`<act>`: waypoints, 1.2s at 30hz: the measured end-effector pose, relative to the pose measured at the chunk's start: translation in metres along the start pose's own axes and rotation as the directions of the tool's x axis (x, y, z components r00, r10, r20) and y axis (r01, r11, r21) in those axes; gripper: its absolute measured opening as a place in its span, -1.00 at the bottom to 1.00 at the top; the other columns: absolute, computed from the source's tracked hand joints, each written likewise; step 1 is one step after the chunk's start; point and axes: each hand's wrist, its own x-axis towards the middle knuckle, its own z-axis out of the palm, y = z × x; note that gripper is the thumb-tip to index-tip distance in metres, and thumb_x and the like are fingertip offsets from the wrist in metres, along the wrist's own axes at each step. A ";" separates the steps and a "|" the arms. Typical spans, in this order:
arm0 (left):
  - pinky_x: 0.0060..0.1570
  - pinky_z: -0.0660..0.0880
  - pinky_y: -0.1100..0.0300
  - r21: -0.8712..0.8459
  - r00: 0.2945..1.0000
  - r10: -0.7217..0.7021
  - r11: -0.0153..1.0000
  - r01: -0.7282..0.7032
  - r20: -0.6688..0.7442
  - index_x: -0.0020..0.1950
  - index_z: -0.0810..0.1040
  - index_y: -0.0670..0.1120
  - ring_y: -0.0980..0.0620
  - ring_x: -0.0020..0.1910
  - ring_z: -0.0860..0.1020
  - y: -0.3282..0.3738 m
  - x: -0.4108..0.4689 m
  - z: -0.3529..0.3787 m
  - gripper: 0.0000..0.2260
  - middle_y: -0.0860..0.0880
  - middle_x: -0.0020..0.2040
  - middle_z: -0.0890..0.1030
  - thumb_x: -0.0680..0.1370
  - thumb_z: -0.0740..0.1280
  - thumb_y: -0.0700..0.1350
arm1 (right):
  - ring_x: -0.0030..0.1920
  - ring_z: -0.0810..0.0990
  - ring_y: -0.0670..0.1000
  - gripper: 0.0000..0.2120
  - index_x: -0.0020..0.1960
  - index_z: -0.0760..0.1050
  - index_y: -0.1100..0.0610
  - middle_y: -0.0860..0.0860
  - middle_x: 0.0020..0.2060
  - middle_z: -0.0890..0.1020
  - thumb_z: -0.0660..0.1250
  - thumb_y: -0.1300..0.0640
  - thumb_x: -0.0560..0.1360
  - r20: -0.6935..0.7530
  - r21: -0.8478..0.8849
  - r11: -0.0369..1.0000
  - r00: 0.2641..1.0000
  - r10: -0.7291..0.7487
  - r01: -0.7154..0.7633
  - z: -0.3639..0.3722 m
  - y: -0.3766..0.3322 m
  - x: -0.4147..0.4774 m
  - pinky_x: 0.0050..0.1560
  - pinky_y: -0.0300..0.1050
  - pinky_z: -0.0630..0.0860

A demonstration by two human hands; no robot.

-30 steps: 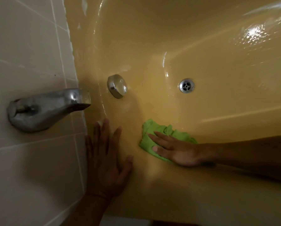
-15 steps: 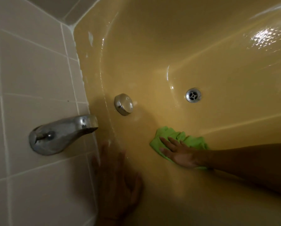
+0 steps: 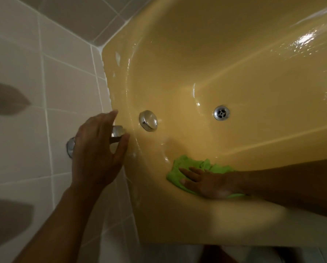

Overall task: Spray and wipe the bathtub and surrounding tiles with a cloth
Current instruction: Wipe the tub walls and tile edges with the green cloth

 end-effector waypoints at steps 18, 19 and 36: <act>-0.17 0.40 0.05 0.173 0.977 0.071 0.979 -0.107 0.200 -0.22 0.56 -0.01 -0.04 -0.33 0.46 0.001 0.039 -0.006 -0.71 0.05 -0.27 0.48 0.59 0.29 0.14 | 0.60 -0.27 0.27 -0.37 0.56 -0.32 -0.38 -0.13 0.62 -0.25 -0.16 -0.46 0.57 -0.212 0.464 0.859 0.914 0.346 -0.217 -0.015 0.043 0.103 0.47 0.48 -0.20; -0.18 0.40 0.05 0.181 0.978 0.083 0.976 -0.118 0.193 -0.22 0.55 -0.01 -0.05 -0.34 0.46 0.001 0.040 -0.006 -0.72 0.05 -0.28 0.47 0.58 0.31 0.13 | 0.60 -0.28 0.26 -0.37 0.55 -0.32 -0.39 -0.15 0.62 -0.27 -0.16 -0.46 0.57 -0.247 0.498 0.848 0.908 0.339 -0.181 -0.019 0.038 0.112 0.47 0.49 -0.20; -0.01 0.44 0.02 0.141 0.936 0.139 0.971 -0.193 0.325 0.03 0.69 -0.03 -0.08 -0.16 0.56 -0.004 0.048 -0.012 -0.68 0.00 -0.08 0.61 0.56 0.28 0.17 | 0.61 -0.25 0.22 -0.16 0.54 -0.32 -0.42 -0.12 0.62 -0.28 -0.29 -0.63 0.30 0.019 0.195 0.969 0.988 0.153 -0.154 0.000 0.065 0.023 0.53 0.39 -0.19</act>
